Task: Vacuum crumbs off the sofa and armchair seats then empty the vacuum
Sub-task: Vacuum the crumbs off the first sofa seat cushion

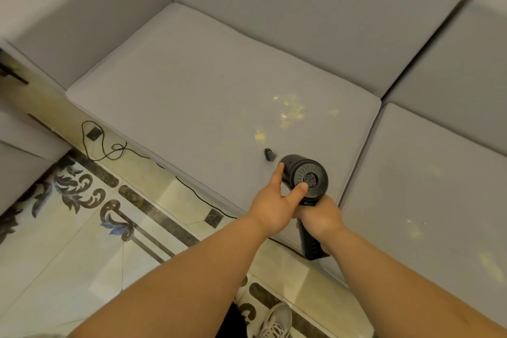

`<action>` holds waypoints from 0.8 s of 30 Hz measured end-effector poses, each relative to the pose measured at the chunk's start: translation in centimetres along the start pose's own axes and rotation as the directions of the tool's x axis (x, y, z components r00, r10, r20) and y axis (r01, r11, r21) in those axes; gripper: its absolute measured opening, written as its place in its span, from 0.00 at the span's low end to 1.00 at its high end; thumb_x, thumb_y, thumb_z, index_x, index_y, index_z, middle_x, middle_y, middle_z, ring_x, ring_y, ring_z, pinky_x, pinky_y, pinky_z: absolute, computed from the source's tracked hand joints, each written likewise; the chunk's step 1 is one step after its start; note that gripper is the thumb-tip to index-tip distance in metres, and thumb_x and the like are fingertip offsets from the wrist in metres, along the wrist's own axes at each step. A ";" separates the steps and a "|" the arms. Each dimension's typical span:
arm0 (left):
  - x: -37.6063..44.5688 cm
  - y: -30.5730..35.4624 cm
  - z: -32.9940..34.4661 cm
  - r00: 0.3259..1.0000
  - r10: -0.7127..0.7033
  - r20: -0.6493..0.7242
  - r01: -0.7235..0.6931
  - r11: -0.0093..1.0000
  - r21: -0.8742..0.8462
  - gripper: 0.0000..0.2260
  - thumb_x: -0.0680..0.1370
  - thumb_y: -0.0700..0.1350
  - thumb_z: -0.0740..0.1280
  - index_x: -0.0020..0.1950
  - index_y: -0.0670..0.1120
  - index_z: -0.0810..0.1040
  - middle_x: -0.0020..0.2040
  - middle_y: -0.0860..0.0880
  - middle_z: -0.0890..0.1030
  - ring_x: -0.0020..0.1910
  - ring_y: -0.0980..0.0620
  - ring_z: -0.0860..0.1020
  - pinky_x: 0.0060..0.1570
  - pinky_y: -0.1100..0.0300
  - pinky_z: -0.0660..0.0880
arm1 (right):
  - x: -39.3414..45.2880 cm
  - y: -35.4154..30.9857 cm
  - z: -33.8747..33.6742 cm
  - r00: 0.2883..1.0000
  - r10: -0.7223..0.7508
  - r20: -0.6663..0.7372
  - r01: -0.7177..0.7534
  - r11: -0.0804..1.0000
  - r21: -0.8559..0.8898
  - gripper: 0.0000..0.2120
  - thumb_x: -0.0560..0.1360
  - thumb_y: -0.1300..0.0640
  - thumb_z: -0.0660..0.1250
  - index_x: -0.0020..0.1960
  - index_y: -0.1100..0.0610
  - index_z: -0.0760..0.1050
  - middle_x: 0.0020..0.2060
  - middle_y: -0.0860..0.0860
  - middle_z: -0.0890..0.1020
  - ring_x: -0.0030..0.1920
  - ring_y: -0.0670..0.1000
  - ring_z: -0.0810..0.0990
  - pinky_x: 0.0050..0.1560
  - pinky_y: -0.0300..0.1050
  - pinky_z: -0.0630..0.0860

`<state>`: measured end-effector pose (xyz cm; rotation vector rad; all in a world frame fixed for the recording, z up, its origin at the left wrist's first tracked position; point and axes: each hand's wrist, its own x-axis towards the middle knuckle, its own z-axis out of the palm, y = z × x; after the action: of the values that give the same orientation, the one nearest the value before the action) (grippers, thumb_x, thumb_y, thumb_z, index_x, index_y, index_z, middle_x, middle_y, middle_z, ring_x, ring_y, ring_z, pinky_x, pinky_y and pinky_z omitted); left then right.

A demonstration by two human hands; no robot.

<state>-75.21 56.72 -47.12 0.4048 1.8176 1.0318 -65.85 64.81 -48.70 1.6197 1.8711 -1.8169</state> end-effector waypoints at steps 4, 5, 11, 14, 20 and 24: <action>2.1 0.3 -1.0 1.000 -0.009 0.014 0.010 1.000 -0.019 0.34 0.77 0.60 0.63 0.78 0.57 0.49 0.74 0.51 0.65 0.71 0.49 0.66 0.59 0.64 0.62 | 1.7 -1.1 0.6 1.000 0.026 0.002 -0.026 0.999 0.026 0.12 0.66 0.65 0.71 0.48 0.54 0.78 0.38 0.56 0.82 0.40 0.58 0.78 0.42 0.50 0.76; 2.6 0.1 -1.3 1.000 -0.017 0.023 0.017 1.000 -0.020 0.34 0.77 0.59 0.63 0.78 0.57 0.49 0.74 0.51 0.65 0.71 0.49 0.66 0.59 0.64 0.62 | 2.0 -1.2 0.8 0.999 0.048 0.008 -0.048 0.998 0.027 0.13 0.66 0.65 0.71 0.49 0.55 0.78 0.38 0.56 0.82 0.40 0.58 0.78 0.43 0.52 0.76; 3.6 0.0 -2.6 0.995 -0.050 0.090 0.052 0.999 -0.011 0.36 0.76 0.60 0.64 0.77 0.57 0.49 0.74 0.51 0.66 0.69 0.48 0.68 0.60 0.61 0.65 | 2.0 -2.2 1.6 0.988 0.156 -0.015 -0.156 0.987 0.036 0.10 0.66 0.68 0.71 0.45 0.57 0.79 0.35 0.58 0.81 0.38 0.59 0.78 0.45 0.56 0.78; 3.9 1.1 -3.9 0.994 -0.062 0.089 0.062 0.998 0.000 0.36 0.75 0.61 0.64 0.77 0.57 0.49 0.73 0.51 0.67 0.69 0.49 0.68 0.59 0.62 0.64 | 2.0 -4.0 1.9 0.984 0.177 0.006 -0.177 0.984 0.019 0.09 0.66 0.67 0.71 0.46 0.60 0.80 0.33 0.58 0.81 0.35 0.58 0.78 0.43 0.54 0.78; 6.2 4.0 -6.7 0.995 -0.005 0.103 0.003 1.000 0.017 0.36 0.75 0.62 0.64 0.77 0.58 0.49 0.74 0.51 0.66 0.67 0.49 0.71 0.62 0.60 0.68 | 3.4 -8.0 2.7 0.990 0.125 -0.068 -0.119 0.989 0.084 0.11 0.66 0.67 0.71 0.46 0.57 0.80 0.36 0.57 0.83 0.37 0.58 0.78 0.44 0.55 0.78; 9.6 5.4 -8.3 0.996 0.026 0.091 -0.027 1.000 0.009 0.36 0.75 0.61 0.64 0.77 0.57 0.49 0.74 0.50 0.65 0.69 0.48 0.69 0.63 0.60 0.67 | 6.7 -10.5 3.1 0.991 0.099 -0.087 -0.091 0.992 0.090 0.09 0.67 0.67 0.71 0.45 0.57 0.80 0.35 0.57 0.82 0.38 0.58 0.78 0.43 0.53 0.76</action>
<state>-87.82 62.33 -46.99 0.4753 1.7414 1.0065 -77.80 69.17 -46.87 1.8163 1.7393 -1.8380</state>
